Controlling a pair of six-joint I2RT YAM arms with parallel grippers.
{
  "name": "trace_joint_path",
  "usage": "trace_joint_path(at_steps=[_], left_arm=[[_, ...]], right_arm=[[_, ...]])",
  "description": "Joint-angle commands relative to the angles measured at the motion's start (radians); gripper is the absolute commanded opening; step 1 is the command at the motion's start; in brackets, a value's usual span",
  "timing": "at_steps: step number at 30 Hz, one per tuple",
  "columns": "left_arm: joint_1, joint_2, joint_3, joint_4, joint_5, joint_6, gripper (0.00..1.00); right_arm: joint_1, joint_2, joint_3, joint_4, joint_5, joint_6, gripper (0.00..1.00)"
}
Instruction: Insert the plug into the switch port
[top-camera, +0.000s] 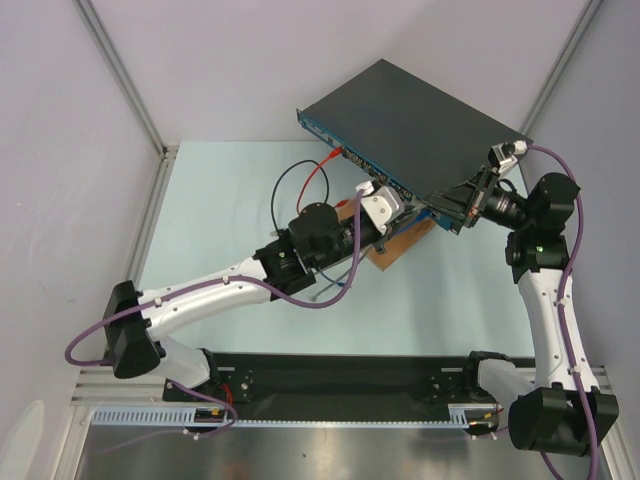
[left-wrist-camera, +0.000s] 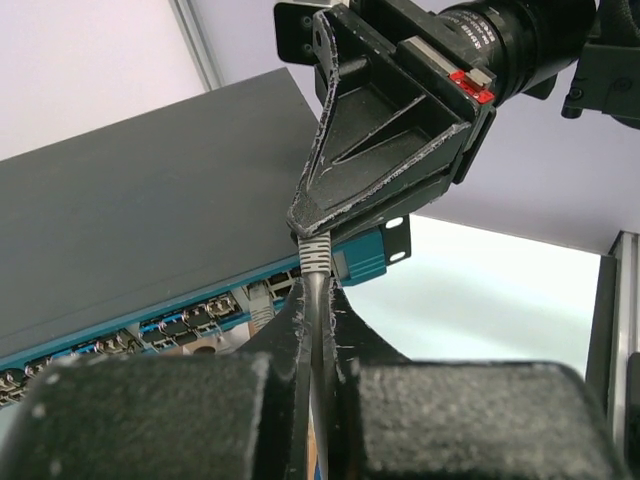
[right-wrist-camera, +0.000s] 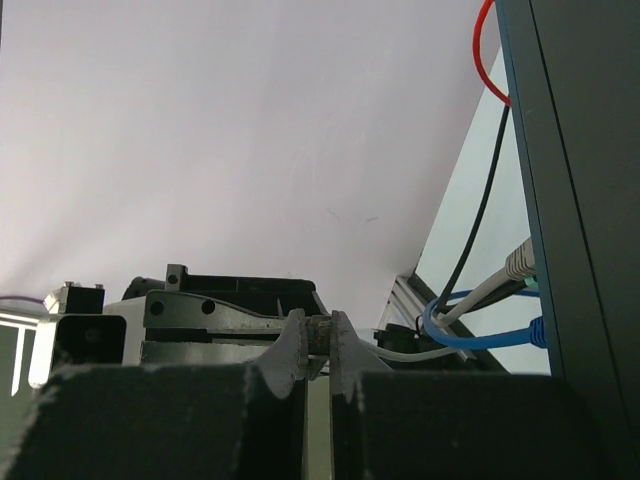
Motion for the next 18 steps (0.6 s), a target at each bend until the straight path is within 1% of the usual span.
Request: trace_joint_path(at_steps=[1, 2, 3, 4, 5, 6, 7, 8, 9, 10, 11, 13, 14, 15, 17, 18], left_arm=[[-0.005, 0.010, 0.046, -0.025, 0.012, -0.005, 0.00], [-0.005, 0.010, 0.079, -0.056, 0.023, -0.017, 0.00], [-0.005, 0.013, 0.104, -0.094, 0.026, -0.022, 0.00], [-0.006, 0.022, 0.130, -0.186, 0.029, -0.033, 0.00], [-0.005, 0.027, 0.187, -0.237, 0.031, -0.058, 0.00], [-0.006, 0.036, 0.221, -0.286, 0.029, -0.072, 0.00], [-0.008, 0.046, 0.257, -0.431, 0.026, -0.086, 0.00], [-0.014, 0.082, 0.346, -0.505, 0.017, -0.112, 0.00], [-0.016, 0.102, 0.397, -0.651, -0.015, -0.129, 0.00], [-0.016, 0.125, 0.443, -0.715, -0.026, -0.148, 0.00], [-0.016, 0.149, 0.521, -0.775, -0.038, -0.187, 0.00], [-0.016, 0.194, 0.570, -0.888, -0.067, -0.211, 0.01], [-0.017, 0.203, 0.592, -0.904, -0.081, -0.230, 0.00], [-0.022, 0.214, 0.597, -0.921, -0.098, -0.235, 0.00], [-0.032, 0.218, 0.601, -0.920, -0.152, -0.249, 0.00], [-0.034, 0.218, 0.598, -0.914, -0.165, -0.254, 0.00]], right_arm=[[0.009, -0.004, 0.040, -0.024, -0.022, -0.029, 0.02], [0.009, -0.004, 0.041, -0.033, -0.022, -0.054, 0.27], [0.005, -0.001, 0.044, -0.044, -0.020, -0.063, 0.40], [-0.008, 0.002, 0.047, -0.056, -0.019, -0.075, 0.49], [-0.020, 0.002, 0.065, -0.067, -0.014, -0.109, 0.69], [-0.040, 0.004, 0.079, -0.088, -0.011, -0.140, 0.76], [-0.060, 0.006, 0.099, -0.160, -0.010, -0.167, 0.81], [-0.104, 0.010, 0.116, -0.188, -0.006, -0.195, 0.90], [-0.127, 0.013, 0.154, -0.217, 0.000, -0.259, 0.93], [-0.150, 0.018, 0.173, -0.264, 0.000, -0.284, 0.95], [-0.176, 0.022, 0.191, -0.290, 0.004, -0.317, 0.96], [-0.245, 0.025, 0.251, -0.381, 0.032, -0.422, 0.98], [-0.265, 0.025, 0.271, -0.410, 0.044, -0.454, 0.98], [-0.303, 0.019, 0.306, -0.488, 0.087, -0.536, 1.00], [-0.331, 0.003, 0.331, -0.554, 0.122, -0.601, 1.00], [-0.353, -0.004, 0.337, -0.615, 0.148, -0.636, 1.00]])
